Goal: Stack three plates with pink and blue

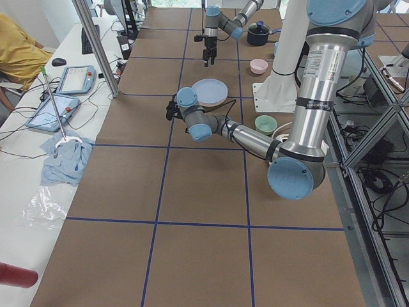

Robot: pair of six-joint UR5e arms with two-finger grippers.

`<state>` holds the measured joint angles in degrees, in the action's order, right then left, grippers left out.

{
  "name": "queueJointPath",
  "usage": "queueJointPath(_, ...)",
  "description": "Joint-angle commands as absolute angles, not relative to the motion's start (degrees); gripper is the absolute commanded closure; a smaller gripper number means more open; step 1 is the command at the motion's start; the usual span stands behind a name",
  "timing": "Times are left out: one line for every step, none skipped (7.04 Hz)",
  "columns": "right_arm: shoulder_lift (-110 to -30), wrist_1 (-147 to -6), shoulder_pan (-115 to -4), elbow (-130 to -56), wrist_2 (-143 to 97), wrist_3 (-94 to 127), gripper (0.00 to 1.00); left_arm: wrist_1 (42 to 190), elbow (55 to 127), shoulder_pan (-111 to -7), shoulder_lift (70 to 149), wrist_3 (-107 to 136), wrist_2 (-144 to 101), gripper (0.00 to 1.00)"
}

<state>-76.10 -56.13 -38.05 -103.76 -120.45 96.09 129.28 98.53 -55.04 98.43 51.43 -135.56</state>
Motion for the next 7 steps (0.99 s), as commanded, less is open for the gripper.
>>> queueJointPath(-83.3,-56.2,-46.1,-103.7,-125.6,82.9,0.0,128.8,97.9,-61.7,94.6,38.6,-135.5,0.5)
queueJointPath(-86.1,-56.5,-50.2,-103.2,-127.9,74.1,0.0,124.8,97.9,-65.3,93.5,31.3,-135.4,0.5)
queueJointPath(-89.4,-56.8,-54.4,-102.8,-129.1,65.6,0.0,118.1,97.8,-69.4,93.5,22.7,-135.2,0.5)
queueJointPath(-91.6,-60.2,-58.2,-102.6,-129.5,56.6,0.0,112.1,97.0,-74.0,93.6,14.5,-135.0,0.5)
queueJointPath(-92.8,-66.3,-61.5,-102.4,-129.7,45.2,0.0,110.8,94.1,-77.3,93.9,8.6,-134.9,0.5)
queueJointPath(-92.9,-71.9,-65.6,-102.0,-129.7,36.8,0.0,110.8,90.6,-79.4,94.2,7.0,-134.9,0.49)
queueJointPath(-93.0,-76.6,-70.5,-100.8,-131.1,28.7,0.0,111.2,88.9,-81.0,94.3,6.9,-134.9,0.46)
